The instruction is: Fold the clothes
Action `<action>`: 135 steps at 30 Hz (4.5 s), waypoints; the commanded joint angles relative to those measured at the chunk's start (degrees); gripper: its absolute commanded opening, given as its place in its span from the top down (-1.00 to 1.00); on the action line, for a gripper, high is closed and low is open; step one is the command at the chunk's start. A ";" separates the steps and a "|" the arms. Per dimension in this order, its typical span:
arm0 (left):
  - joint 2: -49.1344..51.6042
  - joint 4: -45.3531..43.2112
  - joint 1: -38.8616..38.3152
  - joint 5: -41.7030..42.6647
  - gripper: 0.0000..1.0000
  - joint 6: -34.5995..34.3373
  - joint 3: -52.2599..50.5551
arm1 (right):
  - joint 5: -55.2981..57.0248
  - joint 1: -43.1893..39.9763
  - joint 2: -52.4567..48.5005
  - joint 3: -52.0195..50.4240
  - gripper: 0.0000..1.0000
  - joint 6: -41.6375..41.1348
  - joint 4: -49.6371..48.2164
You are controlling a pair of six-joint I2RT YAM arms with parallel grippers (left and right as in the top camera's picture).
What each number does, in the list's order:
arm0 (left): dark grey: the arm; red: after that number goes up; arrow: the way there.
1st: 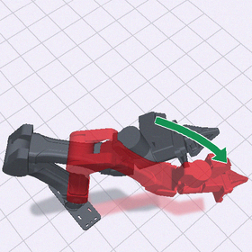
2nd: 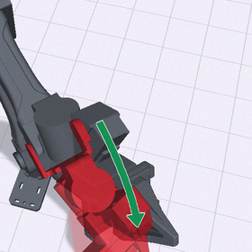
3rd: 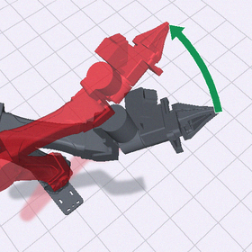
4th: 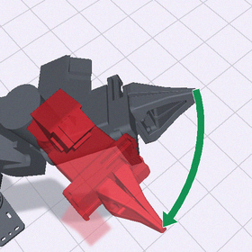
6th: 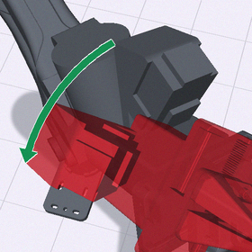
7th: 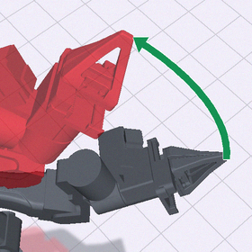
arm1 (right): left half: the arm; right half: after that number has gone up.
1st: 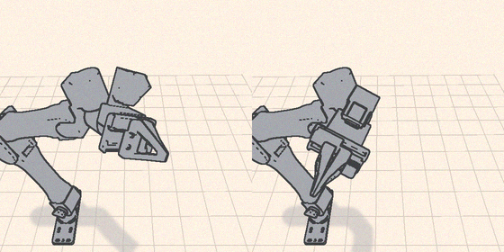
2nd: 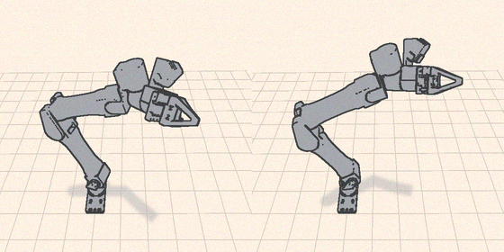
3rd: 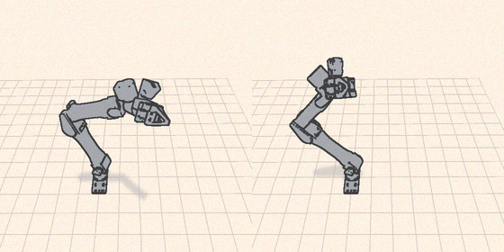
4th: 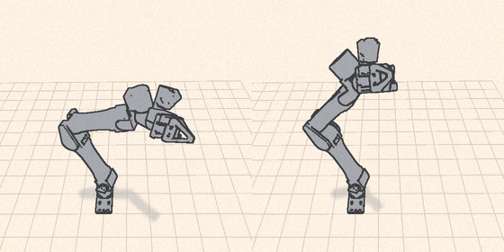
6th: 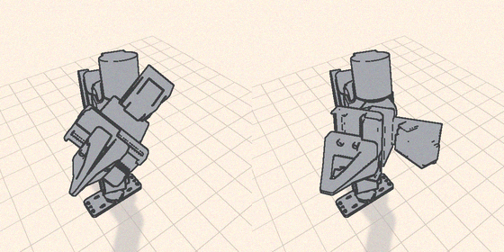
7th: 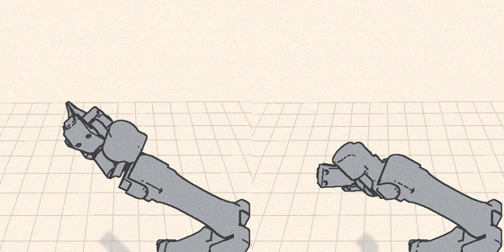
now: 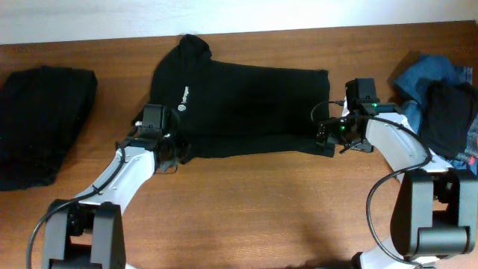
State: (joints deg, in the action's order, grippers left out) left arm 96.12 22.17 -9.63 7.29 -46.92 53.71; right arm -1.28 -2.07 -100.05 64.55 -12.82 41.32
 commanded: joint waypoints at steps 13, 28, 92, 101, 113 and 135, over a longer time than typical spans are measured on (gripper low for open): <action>-0.59 -9.09 -0.07 -0.94 0.82 -0.13 3.39 | 0.48 -0.22 -0.83 -0.44 -0.98 0.39 -0.63; -0.42 -23.56 -0.13 -7.32 0.30 12.46 3.39 | 0.48 -0.22 -0.83 -0.44 -0.98 0.39 -0.83; 9.75 22.36 -5.77 -16.76 0.19 43.47 20.15 | 0.00 -0.22 -0.83 -0.66 -0.98 0.37 -1.11; 9.86 23.28 -5.77 -16.55 0.15 48.06 19.87 | 0.00 -0.22 -0.83 -0.66 -0.97 0.37 -1.11; 9.97 17.68 -5.77 -16.59 0.14 54.38 15.37 | 0.00 -0.22 -0.83 -0.66 -0.97 0.37 -1.25; 9.94 6.56 -5.77 -25.77 0.99 61.81 17.27 | 0.00 -0.22 -0.83 -0.66 -0.97 0.37 -1.55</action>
State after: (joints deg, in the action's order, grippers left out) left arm 105.54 30.26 -15.42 -16.62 11.05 69.58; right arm -1.37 -2.07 -100.47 64.45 -12.84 40.01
